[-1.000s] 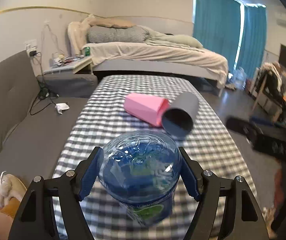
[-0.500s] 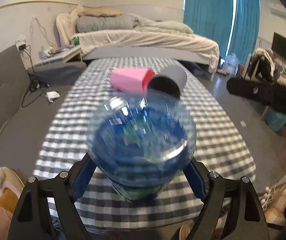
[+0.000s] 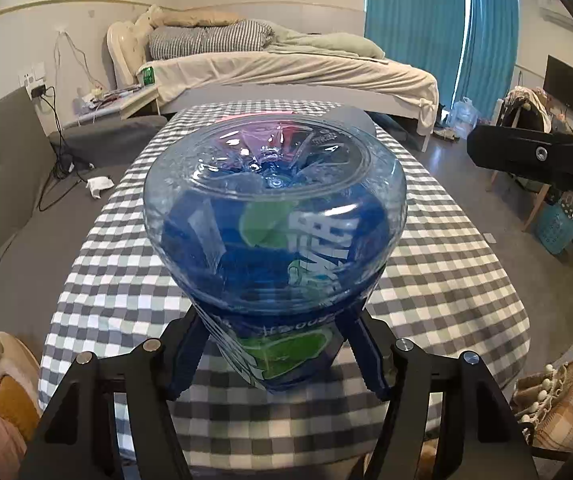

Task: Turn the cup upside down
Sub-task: 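Rotate the held bottle with the left gripper until its cap points up, then lower the bottle base onto the table and open the left gripper, then pull the left gripper back from the standing bottle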

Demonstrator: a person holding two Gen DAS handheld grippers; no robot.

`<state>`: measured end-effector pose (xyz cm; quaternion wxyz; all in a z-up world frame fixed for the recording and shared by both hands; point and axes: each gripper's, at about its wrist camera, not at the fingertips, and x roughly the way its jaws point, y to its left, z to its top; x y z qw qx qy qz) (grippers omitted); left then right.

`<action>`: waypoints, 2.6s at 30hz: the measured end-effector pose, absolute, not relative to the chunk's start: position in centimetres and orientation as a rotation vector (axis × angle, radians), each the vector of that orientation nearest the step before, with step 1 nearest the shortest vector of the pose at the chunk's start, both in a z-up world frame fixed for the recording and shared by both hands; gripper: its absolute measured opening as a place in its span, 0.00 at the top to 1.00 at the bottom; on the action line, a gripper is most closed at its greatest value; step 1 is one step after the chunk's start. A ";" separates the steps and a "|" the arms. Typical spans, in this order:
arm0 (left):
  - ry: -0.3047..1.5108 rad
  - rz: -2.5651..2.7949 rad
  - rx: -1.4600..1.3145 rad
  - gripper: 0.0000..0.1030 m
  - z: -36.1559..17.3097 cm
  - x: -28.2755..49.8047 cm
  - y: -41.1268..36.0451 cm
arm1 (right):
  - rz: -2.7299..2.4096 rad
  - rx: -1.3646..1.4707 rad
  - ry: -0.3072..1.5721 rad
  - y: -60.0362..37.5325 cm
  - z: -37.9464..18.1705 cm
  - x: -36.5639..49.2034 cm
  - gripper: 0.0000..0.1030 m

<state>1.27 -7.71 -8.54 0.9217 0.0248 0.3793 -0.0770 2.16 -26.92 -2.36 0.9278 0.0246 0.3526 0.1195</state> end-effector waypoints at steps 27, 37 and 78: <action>0.746 -0.154 0.040 0.36 -8.9 6.6 -9.3 | 0.222 0.041 0.775 -28.0 -4.3 4.0 0.17; 0.738 -0.161 0.033 0.23 -8.0 6.1 -9.2 | 0.216 0.052 0.771 -28.0 -4.3 3.8 0.17; 0.603 -0.020 -0.010 0.04 -1.8 -1.3 -1.2 | 0.194 0.007 0.671 -24.2 -2.9 -2.3 0.00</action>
